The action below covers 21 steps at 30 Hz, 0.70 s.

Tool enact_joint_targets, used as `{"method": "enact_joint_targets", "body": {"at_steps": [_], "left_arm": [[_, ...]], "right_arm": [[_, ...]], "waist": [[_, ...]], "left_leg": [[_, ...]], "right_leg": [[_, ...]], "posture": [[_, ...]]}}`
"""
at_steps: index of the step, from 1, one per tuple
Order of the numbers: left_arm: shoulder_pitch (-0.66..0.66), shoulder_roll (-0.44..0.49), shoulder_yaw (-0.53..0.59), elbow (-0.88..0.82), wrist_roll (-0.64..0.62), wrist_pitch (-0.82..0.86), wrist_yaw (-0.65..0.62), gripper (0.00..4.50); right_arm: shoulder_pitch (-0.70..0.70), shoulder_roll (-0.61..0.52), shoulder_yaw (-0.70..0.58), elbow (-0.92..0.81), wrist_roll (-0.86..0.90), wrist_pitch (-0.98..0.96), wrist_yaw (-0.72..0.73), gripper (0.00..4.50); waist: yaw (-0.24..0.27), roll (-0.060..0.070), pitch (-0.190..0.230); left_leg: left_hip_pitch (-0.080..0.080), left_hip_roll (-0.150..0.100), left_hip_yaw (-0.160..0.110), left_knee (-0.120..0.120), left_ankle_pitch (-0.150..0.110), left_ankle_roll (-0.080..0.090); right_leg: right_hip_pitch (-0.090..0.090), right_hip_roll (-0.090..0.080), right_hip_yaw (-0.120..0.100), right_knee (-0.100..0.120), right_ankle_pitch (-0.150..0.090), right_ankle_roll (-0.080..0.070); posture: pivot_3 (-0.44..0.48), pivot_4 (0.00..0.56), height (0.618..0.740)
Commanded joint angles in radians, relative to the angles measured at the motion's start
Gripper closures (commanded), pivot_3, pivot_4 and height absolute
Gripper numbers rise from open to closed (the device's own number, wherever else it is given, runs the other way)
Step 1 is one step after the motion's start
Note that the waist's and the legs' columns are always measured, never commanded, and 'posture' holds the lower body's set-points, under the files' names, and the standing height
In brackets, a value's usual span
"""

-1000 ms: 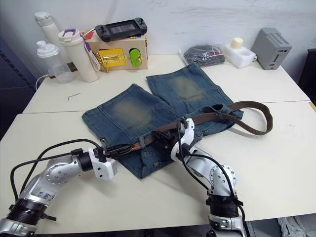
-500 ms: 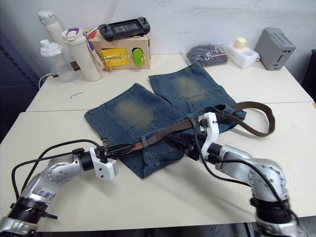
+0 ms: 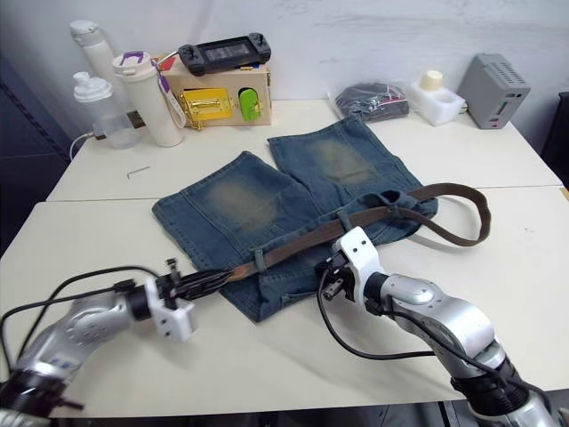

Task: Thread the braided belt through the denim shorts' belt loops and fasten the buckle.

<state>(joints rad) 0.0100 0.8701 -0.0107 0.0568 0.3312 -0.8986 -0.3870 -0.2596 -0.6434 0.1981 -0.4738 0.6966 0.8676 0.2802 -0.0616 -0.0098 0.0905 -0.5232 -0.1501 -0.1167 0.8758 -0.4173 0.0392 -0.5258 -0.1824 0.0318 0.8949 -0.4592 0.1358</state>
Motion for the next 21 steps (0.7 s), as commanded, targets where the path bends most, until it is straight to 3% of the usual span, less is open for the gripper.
{"method": "enact_joint_targets", "body": {"at_steps": [1,5,9,14,20,21], "left_arm": [[0.148,0.12,0.102,0.212,0.129,-0.162,0.087,4.5],[0.29,0.278,0.203,0.497,0.279,-0.313,0.286,4.5],[0.382,0.434,0.193,0.756,0.434,-0.326,0.552,4.5],[0.366,0.49,0.131,0.846,0.45,-0.364,0.707,4.5],[0.276,0.459,0.115,0.654,0.081,-0.389,0.54,2.07],[0.28,0.465,0.092,0.544,-0.057,-0.341,0.485,1.65]], "right_arm": [[0.016,0.02,0.003,0.03,-0.023,0.056,0.013,4.41],[-0.007,0.049,-0.013,0.049,-0.041,0.07,0.027,4.41],[-0.021,0.073,-0.016,0.066,-0.061,0.077,0.044,4.41],[-0.033,0.096,-0.02,0.083,-0.082,0.078,0.067,4.41],[-0.055,0.119,-0.043,0.098,-0.1,0.08,0.087,4.5],[-0.06,0.121,-0.048,0.101,-0.103,0.081,0.089,4.5]], "waist": [[0.002,0.0,-0.001],[0.002,0.001,-0.002],[0.0,0.0,-0.002],[0.008,-0.001,-0.003],[0.03,-0.001,-0.001],[0.034,-0.002,-0.001]], "left_leg": [[0.001,0.0,0.001,-0.001,0.0,0.0],[0.004,0.001,0.005,-0.003,0.0,0.0],[0.004,0.005,0.012,-0.004,-0.001,0.0],[0.007,0.005,0.013,-0.004,-0.003,0.0],[0.007,0.005,0.012,0.003,-0.006,0.002],[0.007,0.005,0.012,0.005,-0.007,0.002]], "right_leg": [[0.0,0.0,0.0,-0.001,0.0,0.0],[-0.001,0.0,0.001,-0.001,0.0,0.0],[-0.005,0.0,0.002,0.0,0.0,0.0],[-0.006,0.0,0.001,0.005,0.0,0.0],[-0.008,0.0,0.0,0.007,0.0,0.0],[-0.008,0.0,0.0,0.007,0.0,0.0]], "posture": [[0.0,0.15,0.645],[0.0,0.15,0.645],[0.0,0.15,0.645],[0.0,0.15,0.645],[0.0,0.15,0.645],[0.0,0.15,0.645]]}}
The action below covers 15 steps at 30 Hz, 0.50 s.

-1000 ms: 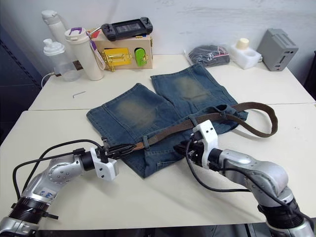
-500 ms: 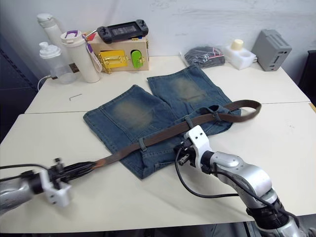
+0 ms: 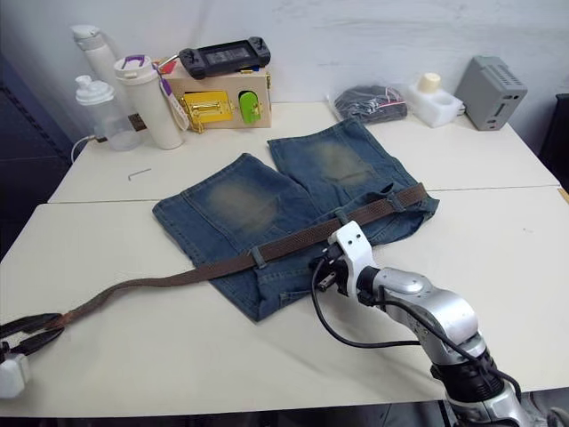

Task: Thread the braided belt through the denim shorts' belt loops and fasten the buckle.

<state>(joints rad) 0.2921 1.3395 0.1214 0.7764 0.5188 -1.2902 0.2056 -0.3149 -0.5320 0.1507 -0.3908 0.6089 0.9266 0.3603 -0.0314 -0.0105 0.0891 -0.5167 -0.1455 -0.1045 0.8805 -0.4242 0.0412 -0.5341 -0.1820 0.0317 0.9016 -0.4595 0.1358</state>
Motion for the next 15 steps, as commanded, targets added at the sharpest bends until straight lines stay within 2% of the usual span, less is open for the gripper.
{"method": "enact_joint_targets", "body": {"at_steps": [1,2,4,6,7,8,10,11,13,15], "left_arm": [[0.014,0.011,-0.067,-0.286,-0.379,0.112,-0.172,1.25],[0.03,0.02,-0.081,-0.368,-0.479,0.163,-0.227,0.83],[0.085,0.06,-0.115,-0.61,-0.746,0.335,-0.369,0.0],[0.113,0.084,-0.136,-0.841,-0.939,0.504,-0.483,0.0],[0.106,0.079,-0.139,-0.929,-0.996,0.586,-0.515,0.0],[0.097,0.069,-0.143,-0.998,-1.047,0.657,-0.548,0.0],[0.06,0.033,-0.162,-1.104,-1.099,0.783,-0.597,0.0],[0.019,0.006,-0.198,-1.164,-1.12,0.854,-0.631,0.0],[-0.068,-0.066,-0.257,-1.227,-1.128,0.961,-0.69,0.0],[-0.155,-0.156,-0.296,-1.239,-1.128,1.046,-0.734,0.0]], "right_arm": [[-0.008,0.009,-0.004,0.023,-0.021,0.02,0.015,4.5],[-0.01,0.008,-0.006,0.025,-0.026,0.02,0.019,4.5],[-0.015,0.003,-0.01,0.031,-0.04,0.018,0.027,3.82],[-0.018,0.002,-0.029,0.034,-0.042,0.018,0.033,3.07],[-0.018,-0.001,-0.044,0.03,-0.03,0.024,0.044,2.77],[-0.019,-0.005,-0.068,0.023,-0.008,0.03,0.06,2.19],[-0.025,-0.021,-0.134,0.017,0.04,0.044,0.092,1.37],[-0.027,-0.053,-0.179,0.011,0.07,0.045,0.131,0.82],[-0.032,-0.128,-0.267,-0.004,0.14,0.046,0.233,0.04],[-0.045,-0.199,-0.343,0.007,0.209,0.047,0.336,0.04]], "waist": [[0.006,-0.001,0.001],[0.006,0.0,0.002],[0.003,0.0,0.003],[0.002,-0.001,0.003],[0.001,0.0,0.004],[0.002,0.002,0.005],[0.003,0.003,0.006],[0.004,0.004,0.007],[0.013,0.01,0.012],[0.019,0.012,0.017]], "left_leg": [[-0.001,0.0,-0.001,0.003,-0.001,0.0],[-0.005,0.0,-0.004,0.008,-0.002,0.0],[-0.014,0.0,-0.01,0.02,-0.005,-0.001],[-0.015,0.0,-0.012,0.022,-0.007,0.0],[-0.016,0.0,-0.012,0.024,-0.007,0.0],[-0.015,0.0,-0.012,0.024,-0.008,0.001],[-0.016,0.0,-0.01,0.025,-0.008,0.002],[-0.016,0.0,-0.009,0.025,-0.008,0.002],[-0.018,-0.001,-0.009,0.026,-0.008,0.003],[-0.02,-0.004,-0.009,0.028,-0.008,0.004]], "right_leg": [[0.0,0.0,0.0,0.001,0.0,0.0],[-0.001,0.001,-0.001,0.003,0.0,0.0],[-0.005,0.006,-0.001,0.006,0.0,0.0],[-0.005,0.006,-0.001,0.007,0.0,0.0],[-0.004,0.006,-0.001,0.006,0.0,0.0],[-0.002,0.007,0.0,0.005,0.0,0.0],[-0.001,0.007,0.001,0.004,0.0,-0.001],[0.001,0.006,0.001,0.004,0.0,-0.001],[0.001,0.006,0.001,0.004,0.0,-0.001],[0.001,0.005,0.001,0.004,0.0,-0.001]], "posture": [[0.0,0.15,0.645],[0.0,0.15,0.645],[0.0,0.15,0.645],[0.0,0.15,0.645],[0.0,0.15,0.645],[0.0,0.15,0.645],[0.0,0.15,0.645],[0.0,0.15,0.645],[0.0,0.15,0.645],[0.0,0.15,0.645]]}}
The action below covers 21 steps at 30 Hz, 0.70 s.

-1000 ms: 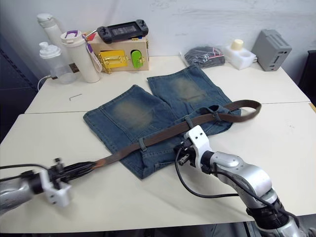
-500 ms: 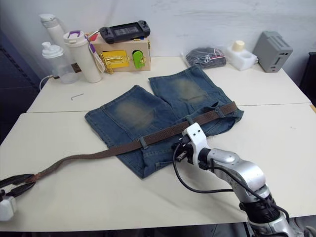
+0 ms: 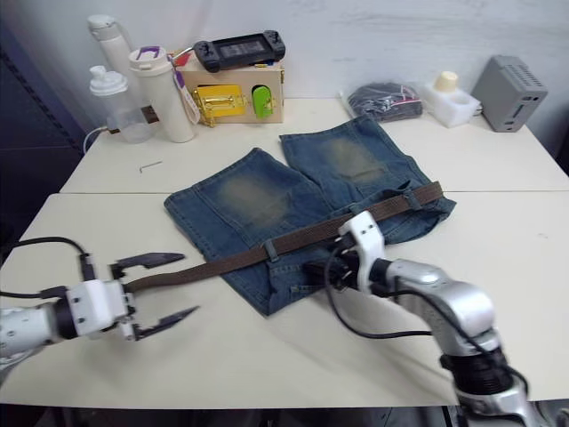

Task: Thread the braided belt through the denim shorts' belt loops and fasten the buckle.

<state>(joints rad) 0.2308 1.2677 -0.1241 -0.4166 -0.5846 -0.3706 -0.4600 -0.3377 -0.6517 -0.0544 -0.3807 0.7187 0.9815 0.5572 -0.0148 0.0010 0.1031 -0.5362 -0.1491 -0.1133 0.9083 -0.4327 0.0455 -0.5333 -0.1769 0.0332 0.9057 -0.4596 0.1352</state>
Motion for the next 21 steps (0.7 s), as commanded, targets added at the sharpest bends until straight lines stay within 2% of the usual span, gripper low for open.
{"method": "enact_joint_targets", "body": {"at_steps": [1,4,6,8,10,13,19,20,21], "left_arm": [[-0.14,-0.131,-0.07,-0.043,-0.018,0.163,-0.091,0.0],[-0.287,-0.278,-0.139,-0.006,0.027,0.255,-0.16,0.0],[-0.362,-0.354,-0.176,0.025,0.072,0.299,-0.189,0.0],[-0.433,-0.433,-0.212,0.072,0.12,0.321,-0.218,0.0],[-0.511,-0.51,-0.279,0.135,0.188,0.326,-0.27,0.0],[-0.58,-0.579,-0.346,0.216,0.281,0.323,-0.314,0.0],[-0.664,-0.685,-0.411,0.375,0.464,0.285,-0.31,0.0],[-0.672,-0.697,-0.414,0.401,0.495,0.271,-0.299,0.26],[-0.675,-0.704,-0.411,0.417,0.51,0.259,-0.298,0.53]], "right_arm": [[-0.024,-0.12,-0.157,0.014,0.1,-0.035,0.198,0.04],[-0.035,-0.222,-0.175,0.114,0.035,-0.163,0.355,0.04],[-0.049,-0.27,-0.132,0.19,-0.08,-0.294,0.396,0.04],[-0.057,-0.329,-0.022,0.296,-0.304,-0.557,0.424,0.04],[-0.096,-0.381,0.111,0.464,-0.581,-0.894,0.384,0.04],[-0.161,-0.408,0.208,0.645,-0.773,-1.166,0.339,0.04],[-0.278,-0.43,0.312,0.923,-1.002,-1.408,0.246,0.04],[-0.294,-0.423,0.327,0.96,-1.032,-1.419,0.221,0.01],[-0.309,-0.412,0.335,0.986,-1.051,-1.42,0.2,0.27]], "waist": [[0.005,0.001,0.005],[0.012,0.0,0.007],[0.012,-0.003,0.008],[0.011,-0.003,0.008],[0.01,-0.003,0.009],[0.009,-0.004,0.009],[-0.001,-0.004,0.009],[-0.004,-0.005,0.009],[-0.004,-0.005,0.009]], "left_leg": [[0.0,0.0,0.0,0.0,0.0,0.0],[-0.001,0.001,0.004,0.0,0.001,0.001],[0.0,0.002,0.004,0.0,0.001,0.001],[0.0,0.002,0.006,0.0,0.001,0.001],[0.0,0.003,0.007,-0.001,0.001,0.001],[0.0,0.003,0.008,-0.001,0.001,0.001],[-0.003,0.003,0.013,0.0,0.001,0.002],[-0.006,0.003,0.013,0.001,0.002,0.002],[-0.008,0.003,0.013,0.002,0.002,0.001]], "right_leg": [[0.0,-0.001,-0.001,0.0,0.0,0.0],[0.0,-0.002,-0.002,-0.001,0.0,0.0],[0.0,-0.003,-0.004,-0.002,0.0,0.0],[0.0,-0.004,-0.004,-0.003,0.0,0.0],[0.0,-0.004,-0.004,-0.003,0.0,0.0],[-0.001,-0.005,-0.004,-0.004,0.0,0.0],[-0.007,-0.007,-0.004,0.0,0.0,0.0],[-0.009,-0.007,-0.004,0.0,0.0,0.0],[-0.012,-0.006,-0.004,0.001,0.0,0.0]], "posture": [[0.0,0.15,0.645],[0.0,0.15,0.645],[0.0,0.15,0.645],[0.0,0.15,0.645],[0.0,0.15,0.645],[0.0,0.15,0.645],[0.0,0.15,0.645],[0.0,0.15,0.645],[0.0,0.15,0.645]]}}
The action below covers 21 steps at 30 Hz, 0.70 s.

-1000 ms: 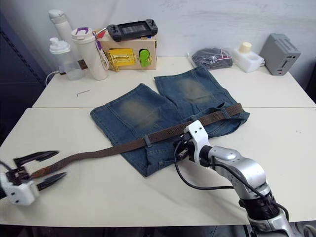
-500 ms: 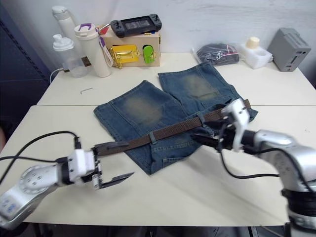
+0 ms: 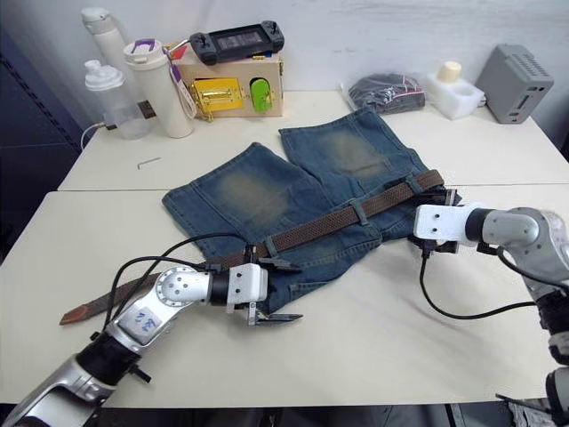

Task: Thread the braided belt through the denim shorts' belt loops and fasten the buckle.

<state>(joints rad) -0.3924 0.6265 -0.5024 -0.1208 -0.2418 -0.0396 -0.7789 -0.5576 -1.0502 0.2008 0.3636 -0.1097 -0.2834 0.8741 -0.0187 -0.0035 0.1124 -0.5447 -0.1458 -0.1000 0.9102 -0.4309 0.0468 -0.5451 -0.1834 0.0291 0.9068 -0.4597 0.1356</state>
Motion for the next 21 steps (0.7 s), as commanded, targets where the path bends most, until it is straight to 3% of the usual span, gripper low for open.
{"method": "enact_joint_targets", "body": {"at_steps": [1,2,6,8,11,13,17,21], "left_arm": [[-0.053,-0.065,-0.027,0.132,0.183,-0.084,0.027,0.74],[-0.052,-0.063,-0.02,0.14,0.198,-0.095,0.03,1.1],[-0.052,-0.03,0.019,0.184,0.249,-0.145,0.02,2.79],[-0.055,-0.005,0.038,0.214,0.269,-0.172,0.015,3.5],[-0.057,0.084,0.1,0.301,0.288,-0.268,0.0,3.87],[-0.054,0.152,0.133,0.367,0.298,-0.342,-0.015,3.87],[-0.065,0.303,0.164,0.567,0.368,-0.577,-0.012,3.87],[-0.09,0.336,0.189,0.697,0.383,-0.692,0.006,3.87]], "right_arm": [[-0.101,0.001,0.08,0.262,-0.233,-0.149,-0.136,0.6],[-0.109,0.012,0.081,0.28,-0.234,-0.153,-0.137,0.82],[-0.129,0.042,0.081,0.333,-0.222,-0.173,-0.119,2.76],[-0.122,0.055,0.073,0.329,-0.202,-0.17,-0.092,3.51],[-0.08,0.062,0.048,0.245,-0.137,-0.138,-0.027,4.48],[-0.04,0.057,0.031,0.163,-0.082,-0.098,0.025,4.48],[0.119,0.014,-0.025,-0.204,0.136,0.185,0.193,4.48],[0.231,-0.019,-0.06,-0.527,0.258,0.502,0.24,4.48]], "waist": [[0.001,0.0,-0.001],[0.004,-0.002,-0.001],[0.011,-0.005,-0.004],[0.011,-0.005,-0.004],[0.011,-0.005,-0.004],[0.009,-0.005,-0.004],[-0.015,-0.002,-0.006],[-0.013,0.002,-0.008]], "left_leg": [[0.0,0.0,0.0,0.0,0.0,0.0],[0.0,0.0,0.0,0.001,0.0,0.0],[0.0,0.0,0.0,0.003,0.0,0.0],[0.0,0.0,0.0,0.005,0.0,0.0],[0.0,0.0,0.0,0.006,0.0,0.0],[0.0,0.0,0.0,0.006,0.0,0.0],[0.0,0.002,-0.001,0.003,-0.002,-0.004],[0.001,0.003,-0.003,0.001,-0.002,-0.005]], "right_leg": [[-0.001,0.0,0.0,0.001,0.0,0.0],[-0.001,0.0,0.0,0.002,0.0,0.0],[0.0,0.001,0.001,0.003,0.0,0.0],[0.0,0.001,0.001,0.005,0.0,0.0],[-0.002,0.001,0.002,0.01,0.0,0.0],[-0.003,0.001,0.002,0.011,0.0,0.0],[-0.008,0.001,0.002,0.018,0.0,0.0],[-0.009,0.001,0.001,0.015,-0.001,0.0]], "posture": [[0.0,0.15,0.645],[0.0,0.15,0.645],[0.0,0.15,0.645],[0.0,0.15,0.645],[0.0,0.15,0.645],[0.0,0.15,0.645],[0.0,0.15,0.645],[0.0,0.15,0.645]]}}
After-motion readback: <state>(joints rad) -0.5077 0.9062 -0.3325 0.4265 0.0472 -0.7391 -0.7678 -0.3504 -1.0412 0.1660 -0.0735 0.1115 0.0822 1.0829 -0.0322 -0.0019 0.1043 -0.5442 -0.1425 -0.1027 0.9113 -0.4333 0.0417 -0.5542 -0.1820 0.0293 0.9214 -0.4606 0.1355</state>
